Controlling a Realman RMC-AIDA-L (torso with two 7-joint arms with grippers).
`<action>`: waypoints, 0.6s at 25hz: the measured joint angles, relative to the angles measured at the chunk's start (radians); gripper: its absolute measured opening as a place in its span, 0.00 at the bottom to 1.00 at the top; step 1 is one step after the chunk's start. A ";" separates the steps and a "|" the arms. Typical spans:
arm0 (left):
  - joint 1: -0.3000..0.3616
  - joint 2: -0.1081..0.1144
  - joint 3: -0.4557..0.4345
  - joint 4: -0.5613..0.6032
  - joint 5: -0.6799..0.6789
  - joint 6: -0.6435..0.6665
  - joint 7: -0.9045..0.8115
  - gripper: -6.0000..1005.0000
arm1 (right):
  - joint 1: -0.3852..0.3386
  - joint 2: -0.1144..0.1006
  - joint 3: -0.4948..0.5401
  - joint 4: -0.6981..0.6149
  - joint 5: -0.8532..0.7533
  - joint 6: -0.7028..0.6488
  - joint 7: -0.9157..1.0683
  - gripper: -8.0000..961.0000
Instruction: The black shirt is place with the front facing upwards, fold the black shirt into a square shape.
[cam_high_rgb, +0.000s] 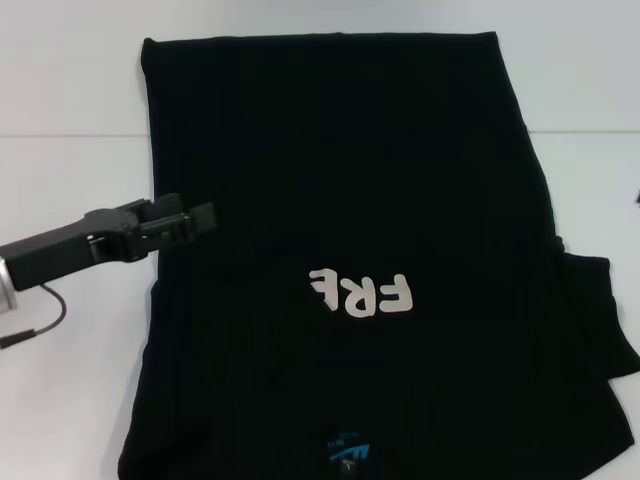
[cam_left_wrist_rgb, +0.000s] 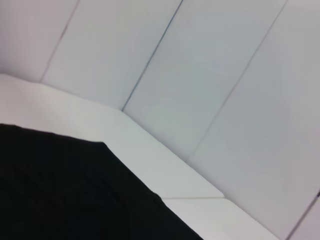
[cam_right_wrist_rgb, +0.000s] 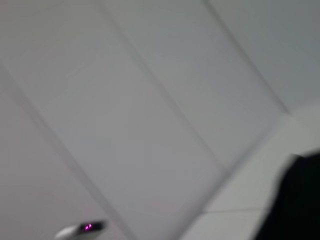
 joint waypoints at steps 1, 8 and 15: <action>0.013 -0.001 -0.005 -0.010 -0.015 -0.007 0.039 0.86 | -0.003 -0.001 0.003 -0.038 -0.021 0.021 0.063 0.93; 0.032 -0.003 -0.010 -0.035 -0.032 -0.068 0.135 0.86 | -0.002 -0.023 0.014 -0.276 -0.331 0.155 0.458 0.93; 0.058 -0.011 -0.036 -0.039 -0.088 -0.090 0.221 0.86 | 0.070 -0.050 0.014 -0.267 -0.599 0.175 0.578 0.92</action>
